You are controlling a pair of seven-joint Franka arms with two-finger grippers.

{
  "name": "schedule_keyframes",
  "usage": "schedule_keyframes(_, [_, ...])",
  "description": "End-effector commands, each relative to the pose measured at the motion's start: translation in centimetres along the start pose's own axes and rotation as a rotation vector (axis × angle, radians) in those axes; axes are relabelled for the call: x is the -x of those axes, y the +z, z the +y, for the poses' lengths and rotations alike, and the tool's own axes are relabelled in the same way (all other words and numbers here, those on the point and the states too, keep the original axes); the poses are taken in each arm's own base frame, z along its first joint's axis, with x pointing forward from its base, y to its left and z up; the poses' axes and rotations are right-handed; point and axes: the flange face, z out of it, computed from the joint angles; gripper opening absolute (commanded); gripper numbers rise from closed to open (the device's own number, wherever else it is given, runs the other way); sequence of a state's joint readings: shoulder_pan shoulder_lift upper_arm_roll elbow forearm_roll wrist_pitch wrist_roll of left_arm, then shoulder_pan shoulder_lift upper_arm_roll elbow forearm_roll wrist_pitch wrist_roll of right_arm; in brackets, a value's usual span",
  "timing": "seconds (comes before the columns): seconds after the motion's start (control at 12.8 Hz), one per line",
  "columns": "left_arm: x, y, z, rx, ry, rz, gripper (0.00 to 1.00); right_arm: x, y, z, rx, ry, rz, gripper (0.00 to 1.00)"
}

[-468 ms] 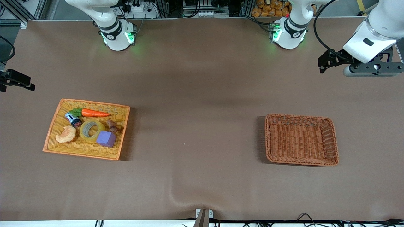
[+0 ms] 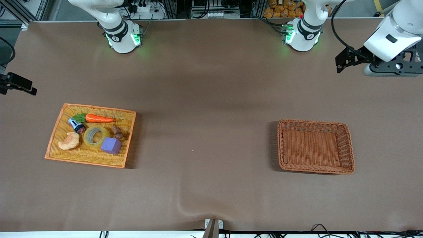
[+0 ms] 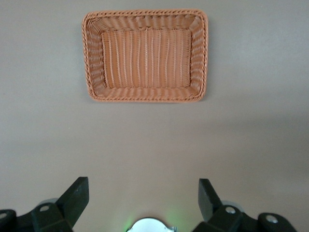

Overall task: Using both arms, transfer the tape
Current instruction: 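Move the right gripper toward the orange tray while the left gripper lowers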

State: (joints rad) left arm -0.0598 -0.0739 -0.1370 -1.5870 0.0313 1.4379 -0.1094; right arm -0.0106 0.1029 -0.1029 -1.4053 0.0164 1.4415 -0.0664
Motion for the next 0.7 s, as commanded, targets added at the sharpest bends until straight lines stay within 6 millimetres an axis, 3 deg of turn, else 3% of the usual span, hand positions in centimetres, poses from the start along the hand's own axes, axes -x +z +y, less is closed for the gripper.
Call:
schedule_keyframes(0.0, [-1.9,-0.1,-0.5,0.025,0.017,-0.094,1.0,0.5,-0.3,0.0,-0.003,0.013,-0.001,1.0])
schedule_keyframes(0.16, [-3.9,0.8,-0.6,0.03,0.018,-0.172,1.0,0.4,0.1,-0.9,-0.001,-0.002,-0.006,1.0])
schedule_keyframes(0.23, [-4.4,1.6,-0.4,0.03,0.02,-0.2,1.0,0.2,1.5,-1.6,-0.001,-0.02,-0.024,1.0])
schedule_keyframes(0.39, [-5.6,3.3,0.4,0.031,0.035,-0.228,1.0,-0.9,5.7,-2.6,0.001,-0.038,-0.008,1.0])
schedule_keyframes(0.62, [-7.8,3.9,0.6,0.045,0.038,-0.219,1.0,-1.7,11.3,-2.4,0.013,-0.161,-0.007,1.0])
